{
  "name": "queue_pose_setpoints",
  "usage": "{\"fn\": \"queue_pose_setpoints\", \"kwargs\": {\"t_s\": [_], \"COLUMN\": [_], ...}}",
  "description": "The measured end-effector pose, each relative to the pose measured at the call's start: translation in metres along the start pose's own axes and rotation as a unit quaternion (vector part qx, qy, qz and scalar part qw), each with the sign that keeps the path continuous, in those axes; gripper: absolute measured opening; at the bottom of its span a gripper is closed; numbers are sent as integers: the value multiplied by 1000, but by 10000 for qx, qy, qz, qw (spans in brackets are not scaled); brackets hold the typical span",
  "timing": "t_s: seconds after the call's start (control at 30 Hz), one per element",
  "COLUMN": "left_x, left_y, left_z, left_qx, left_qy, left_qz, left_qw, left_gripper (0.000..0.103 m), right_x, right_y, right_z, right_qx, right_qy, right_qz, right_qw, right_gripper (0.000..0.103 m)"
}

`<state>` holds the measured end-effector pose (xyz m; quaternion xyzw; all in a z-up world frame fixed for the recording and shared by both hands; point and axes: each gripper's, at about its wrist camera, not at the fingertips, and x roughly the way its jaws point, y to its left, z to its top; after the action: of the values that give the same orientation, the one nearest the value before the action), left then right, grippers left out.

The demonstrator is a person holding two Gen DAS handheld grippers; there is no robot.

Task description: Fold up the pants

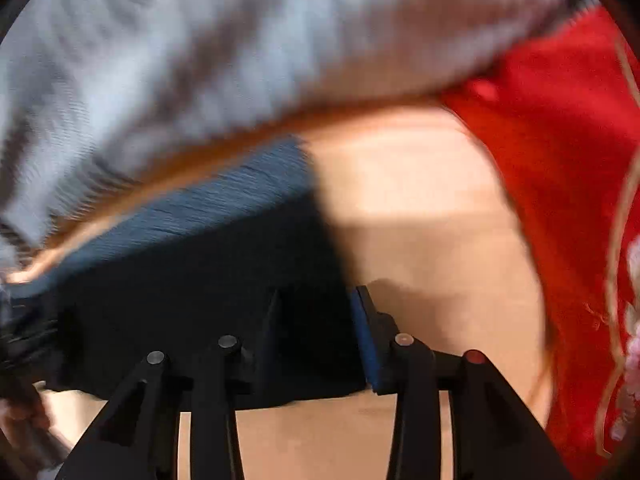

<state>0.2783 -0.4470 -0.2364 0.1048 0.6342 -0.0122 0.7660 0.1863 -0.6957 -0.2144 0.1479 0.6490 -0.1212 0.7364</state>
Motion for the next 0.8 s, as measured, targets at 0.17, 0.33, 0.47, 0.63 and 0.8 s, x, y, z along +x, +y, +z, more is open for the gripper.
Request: {"fn": "queue_pose_setpoints", "kwargs": {"t_s": [0.17,0.33,0.47,0.63,0.8], "left_x": [-11,-13,-4,17,41], "left_y": [28,93,144,222,285], "left_z": [-26,-29,-25,-20,-4], "left_qx": [203,63,-100,-517,-872], "left_qy": [-115,-286,-336,-265,-347], "left_qz": [-85,-86,22,165,174], "left_qw": [9997,9995,9994,9982,9954], "left_gripper": [101,101,101,101,101], "right_x": [-25,-59,-80,-77,-61], "right_y": [0,50,91,123,163], "right_z": [-22,-58,-67,-71,-91], "right_qx": [186,-235,-337,17,-186], "right_qy": [-121,-646,-1051,-858,-491], "right_qz": [68,-241,-311,-53,15], "right_qw": [9997,9973,9934,9963,9986], "right_gripper": [57,60,63,64,64]}}
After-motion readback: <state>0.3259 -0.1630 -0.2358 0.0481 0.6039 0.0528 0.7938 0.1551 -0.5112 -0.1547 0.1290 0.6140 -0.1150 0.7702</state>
